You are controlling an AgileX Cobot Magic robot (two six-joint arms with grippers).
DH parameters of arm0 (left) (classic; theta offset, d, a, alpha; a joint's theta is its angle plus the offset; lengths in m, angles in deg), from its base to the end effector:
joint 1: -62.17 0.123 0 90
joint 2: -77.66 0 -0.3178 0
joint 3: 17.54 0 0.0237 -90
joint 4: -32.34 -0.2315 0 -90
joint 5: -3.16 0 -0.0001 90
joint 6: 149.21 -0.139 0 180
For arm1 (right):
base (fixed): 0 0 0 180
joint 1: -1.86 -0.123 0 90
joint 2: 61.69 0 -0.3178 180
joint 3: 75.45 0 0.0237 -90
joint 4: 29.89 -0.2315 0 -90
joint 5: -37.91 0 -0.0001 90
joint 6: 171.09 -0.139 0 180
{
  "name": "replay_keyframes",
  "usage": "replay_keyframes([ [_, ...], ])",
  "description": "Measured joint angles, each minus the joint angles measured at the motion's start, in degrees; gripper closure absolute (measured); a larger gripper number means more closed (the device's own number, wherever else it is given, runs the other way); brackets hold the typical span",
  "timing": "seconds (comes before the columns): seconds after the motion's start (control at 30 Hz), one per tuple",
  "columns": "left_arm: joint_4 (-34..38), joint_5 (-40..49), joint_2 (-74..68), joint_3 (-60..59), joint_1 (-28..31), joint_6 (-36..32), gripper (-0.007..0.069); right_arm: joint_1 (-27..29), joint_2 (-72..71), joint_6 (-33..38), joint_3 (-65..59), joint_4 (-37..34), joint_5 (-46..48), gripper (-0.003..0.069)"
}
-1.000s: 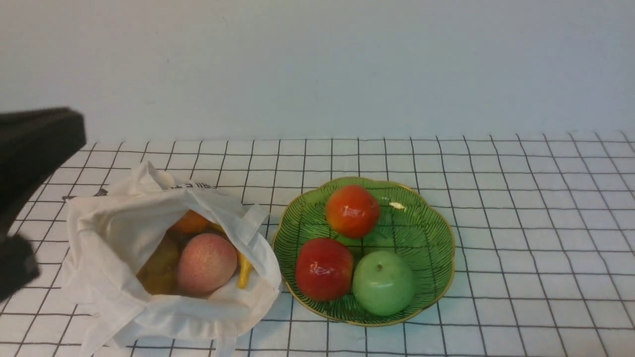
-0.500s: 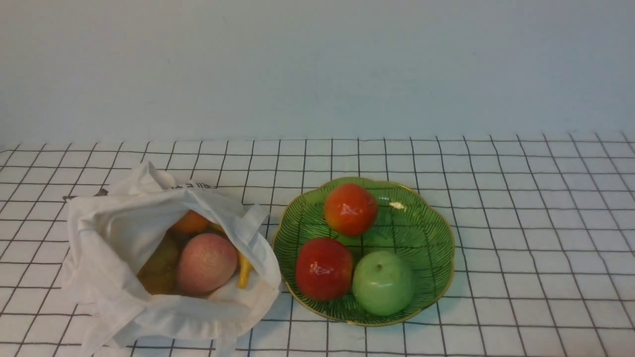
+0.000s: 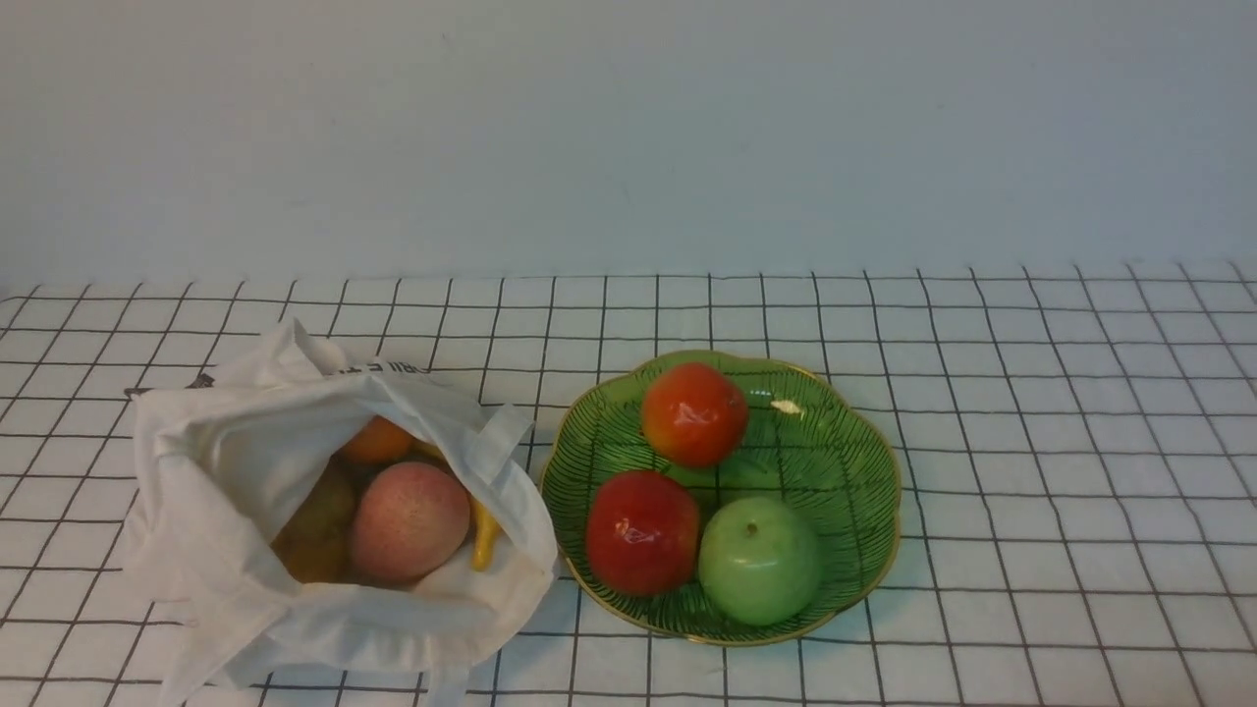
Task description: Take the fruit out of the bag on the white checkered tablecloth and place them on the plate.
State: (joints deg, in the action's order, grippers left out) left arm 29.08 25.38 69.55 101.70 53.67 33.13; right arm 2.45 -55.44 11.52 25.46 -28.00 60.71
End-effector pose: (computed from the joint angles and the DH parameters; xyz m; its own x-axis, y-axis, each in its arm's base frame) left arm 0.0318 -0.0017 0.2707 -0.0168 0.0145 -0.9998 0.1267 0.9919 0.0122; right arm 0.0449 -0.0022 0.1567 -0.3119 -0.0727 -0.9473 -0.0012 0.9971 -0.0761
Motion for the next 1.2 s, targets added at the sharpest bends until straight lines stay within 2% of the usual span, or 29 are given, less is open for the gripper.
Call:
replay_keyframes([
  [0.1, -2.3, 0.0, 1.7, -8.5, 3.5, 1.6, 0.0632, 0.0, 0.0, 0.0, 0.0, 0.0, 0.0, 0.0673],
  [0.3, -1.7, 1.3, 1.7, -18.5, 4.3, -0.5, 0.0632, 0.0, 0.0, 0.0, 0.0, 0.0, 0.0, 0.0673],
  [1.2, -0.3, 0.0, 1.7, -18.7, 4.4, -0.6, 0.0632, 0.0, 0.0, 0.0, 0.0, 0.0, 0.0, 0.0673],
])
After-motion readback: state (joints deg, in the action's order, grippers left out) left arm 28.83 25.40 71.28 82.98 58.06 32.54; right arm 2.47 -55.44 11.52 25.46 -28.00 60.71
